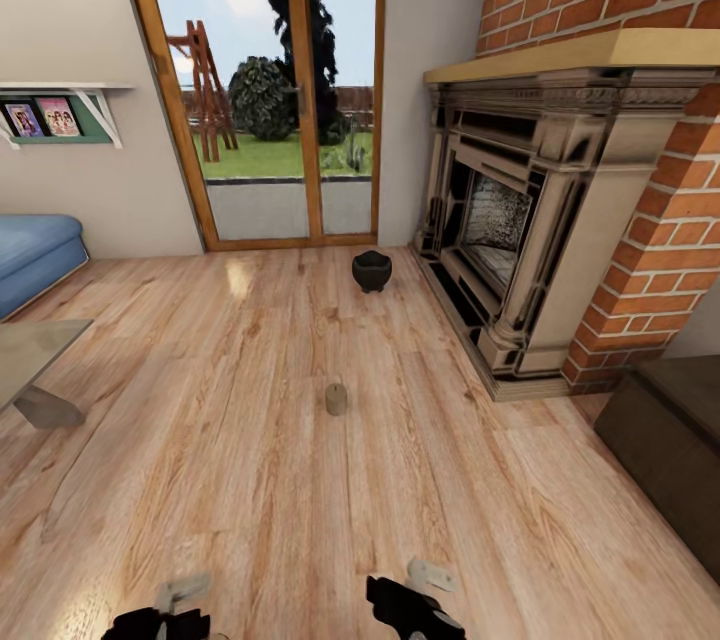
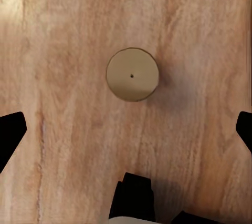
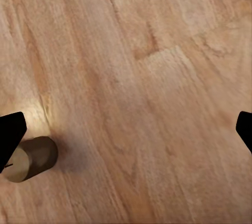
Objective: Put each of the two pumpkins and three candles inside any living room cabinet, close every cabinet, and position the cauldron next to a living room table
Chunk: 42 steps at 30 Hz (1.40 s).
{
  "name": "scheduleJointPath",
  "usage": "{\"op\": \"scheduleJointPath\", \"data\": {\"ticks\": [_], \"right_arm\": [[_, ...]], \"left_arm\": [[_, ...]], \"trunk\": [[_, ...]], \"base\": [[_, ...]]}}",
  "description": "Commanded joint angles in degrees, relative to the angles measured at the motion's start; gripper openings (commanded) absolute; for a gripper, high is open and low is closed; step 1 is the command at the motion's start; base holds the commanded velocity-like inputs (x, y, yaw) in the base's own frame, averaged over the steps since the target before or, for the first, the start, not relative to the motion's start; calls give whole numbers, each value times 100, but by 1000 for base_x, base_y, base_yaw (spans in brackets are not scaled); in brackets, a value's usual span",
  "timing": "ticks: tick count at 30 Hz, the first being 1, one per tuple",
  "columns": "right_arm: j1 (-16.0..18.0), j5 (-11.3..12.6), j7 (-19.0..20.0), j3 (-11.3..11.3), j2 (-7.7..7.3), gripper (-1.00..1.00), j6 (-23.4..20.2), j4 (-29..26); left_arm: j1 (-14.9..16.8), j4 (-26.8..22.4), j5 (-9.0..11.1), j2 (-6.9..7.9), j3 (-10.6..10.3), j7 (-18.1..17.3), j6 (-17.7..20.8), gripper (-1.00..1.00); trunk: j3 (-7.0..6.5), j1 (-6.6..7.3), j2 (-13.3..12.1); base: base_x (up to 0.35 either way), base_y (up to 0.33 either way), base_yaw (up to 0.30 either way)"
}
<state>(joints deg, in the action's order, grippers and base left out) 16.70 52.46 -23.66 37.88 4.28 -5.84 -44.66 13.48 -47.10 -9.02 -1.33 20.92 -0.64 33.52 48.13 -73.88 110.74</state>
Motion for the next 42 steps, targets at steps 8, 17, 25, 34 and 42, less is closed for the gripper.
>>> {"op": "scheduleJointPath", "data": {"ticks": [8,17,25,34,42], "right_arm": [[-15,-7,39,-17,-19,100,294,17],[-13,28,937,-410,-101,100,338,-97],[-9,60,2453,-627,-607,100,281,-152],[26,62,2668,-667,-651,100,-570,-768],[16,25,2757,-1222,-659,100,-1143,-1273]], "left_arm": [[57,313,14,19,6,8,-521,100],[58,463,46,11,10,-5,-692,100],[58,474,49,10,21,1,-1034,100],[58,481,33,10,27,5,-1164,100],[73,328,16,22,2,0,-1093,100]], "trunk": [[0,0,0],[0,0,0],[54,-66,120],[216,-264,481],[359,-439,802]], "base": [[0,0,0],[0,0,0],[0,0,0],[0,0,0],[0,0,0]]}}
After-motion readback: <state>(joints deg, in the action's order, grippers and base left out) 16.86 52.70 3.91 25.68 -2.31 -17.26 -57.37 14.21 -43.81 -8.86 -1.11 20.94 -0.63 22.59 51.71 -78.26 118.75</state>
